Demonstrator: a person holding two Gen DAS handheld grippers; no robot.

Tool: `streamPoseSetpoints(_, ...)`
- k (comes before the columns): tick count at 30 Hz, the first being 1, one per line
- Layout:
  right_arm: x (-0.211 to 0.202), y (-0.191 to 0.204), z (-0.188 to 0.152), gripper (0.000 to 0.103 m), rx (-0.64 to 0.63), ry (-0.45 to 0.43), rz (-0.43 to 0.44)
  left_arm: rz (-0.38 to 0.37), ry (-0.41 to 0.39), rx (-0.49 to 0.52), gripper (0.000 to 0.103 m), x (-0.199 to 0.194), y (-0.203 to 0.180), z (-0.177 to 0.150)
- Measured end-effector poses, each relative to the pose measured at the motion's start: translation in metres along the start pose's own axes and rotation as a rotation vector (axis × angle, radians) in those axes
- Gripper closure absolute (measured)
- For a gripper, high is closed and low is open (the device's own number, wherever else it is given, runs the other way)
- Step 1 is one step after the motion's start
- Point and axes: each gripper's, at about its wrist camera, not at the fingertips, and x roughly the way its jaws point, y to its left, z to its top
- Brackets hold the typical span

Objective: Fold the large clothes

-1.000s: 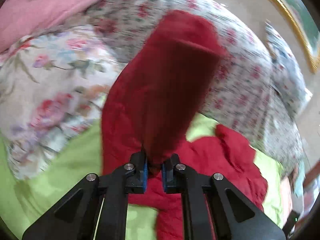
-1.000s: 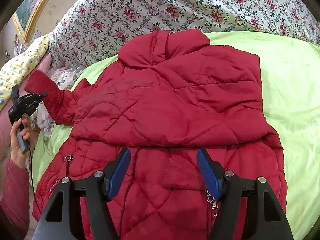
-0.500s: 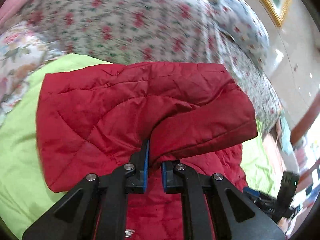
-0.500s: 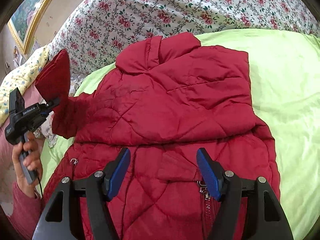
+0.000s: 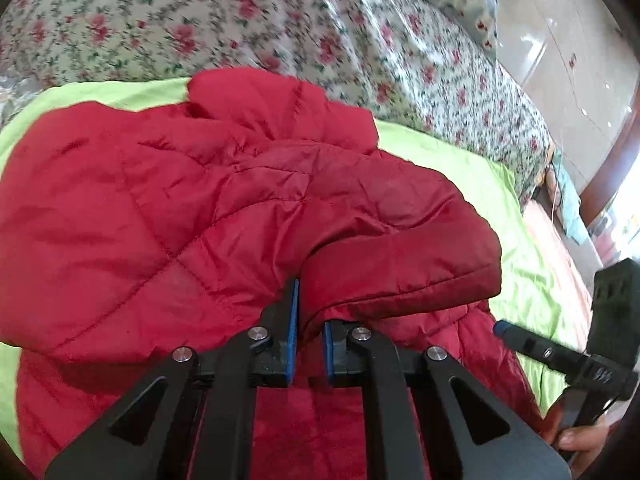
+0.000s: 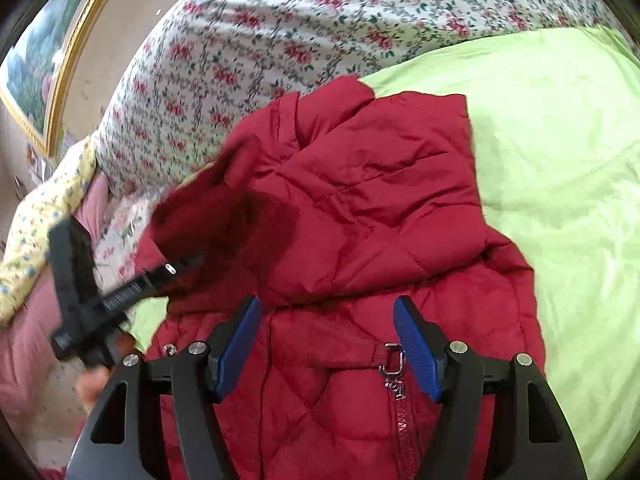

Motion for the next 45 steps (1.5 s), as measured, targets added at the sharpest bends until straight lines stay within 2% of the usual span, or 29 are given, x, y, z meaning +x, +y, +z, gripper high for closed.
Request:
streamPoseSetpoints(4, 0.001, -0.005, 0.011, 0.031, 0.044, -0.012, 0.032, 0.003, 0.019, 0.037, 0.095, 0.012, -0.016, 0.0)
streamPoseSetpoints(9, 0.014, -0.006, 0.036, 0.031, 0.105, -0.031, 0.113, 0.022, 0.04, 0.081, 0.095, 0.022, -0.029, -0.005)
streamPoseSetpoints(13, 0.044, -0.006, 0.049, 0.032, 0.135, 0.03, 0.15, 0.008, 0.047, 0.066, 0.095, 0.022, -0.025, -0.003)
streamPoseSetpoints(15, 0.058, -0.006, 0.051, 0.037, 0.146, 0.059, 0.16, 0.004, 0.052, 0.064, 0.095, 0.022, -0.024, -0.002)
streamPoseSetpoints(17, 0.069, -0.006, 0.052, 0.062, 0.146, 0.082, 0.168, 0.009, 0.058, 0.07, 0.095, 0.022, -0.024, -0.002)
streamPoseSetpoints(18, 0.073, -0.005, 0.052, 0.071, 0.143, 0.086, 0.157, 0.012, 0.062, 0.073, 0.094, 0.022, -0.024, -0.002)
streamPoseSetpoints(19, 0.074, -0.004, 0.052, 0.083, 0.139, 0.081, 0.143, 0.013, 0.071, 0.075, 0.089, 0.022, -0.025, -0.003)
streamPoseSetpoints(22, 0.069, -0.003, 0.053, 0.092, 0.125, 0.051, 0.122, -0.03, 0.104, 0.072, 0.08, 0.017, -0.022, -0.004)
streamPoseSetpoints(25, 0.063, -0.001, 0.056, 0.094, 0.096, 0.029, 0.101, -0.078, 0.117, 0.067, 0.072, 0.003, -0.016, -0.007)
streamPoseSetpoints(27, 0.054, 0.001, 0.057, 0.094, 0.068, 0.01, 0.082, -0.086, 0.115, 0.073, 0.072, -0.007, -0.013, -0.008)
streamPoseSetpoints(30, 0.044, 0.001, 0.058, 0.095, 0.034, -0.018, 0.029, -0.034, 0.07, 0.092, 0.072, -0.026, -0.003, -0.001)
streamPoseSetpoints(34, 0.043, -0.011, 0.057, 0.095, 0.02, -0.001, -0.041, 0.049, 0.017, 0.047, 0.071, -0.037, 0.031, 0.02)
streamPoseSetpoints(36, 0.047, -0.016, 0.055, 0.095, 0.013, 0.011, -0.062, 0.092, -0.001, 0.0, 0.072, -0.035, 0.054, 0.031)
streamPoseSetpoints(38, 0.053, -0.018, 0.052, 0.095, 0.005, 0.024, -0.077, 0.103, 0.013, -0.043, 0.072, -0.025, 0.074, 0.036)
streamPoseSetpoints(42, 0.061, -0.017, 0.049, 0.094, -0.026, 0.033, -0.117, 0.076, 0.072, -0.089, 0.072, -0.001, 0.095, 0.032)
streamPoseSetpoints(43, 0.061, -0.016, 0.049, 0.093, -0.031, 0.034, -0.128, 0.072, 0.084, -0.098, 0.072, 0.005, 0.098, 0.029)
streamPoseSetpoints(45, 0.057, -0.012, 0.049, 0.084, -0.041, 0.025, -0.159, 0.068, 0.089, -0.116, 0.072, 0.01, 0.101, 0.025)
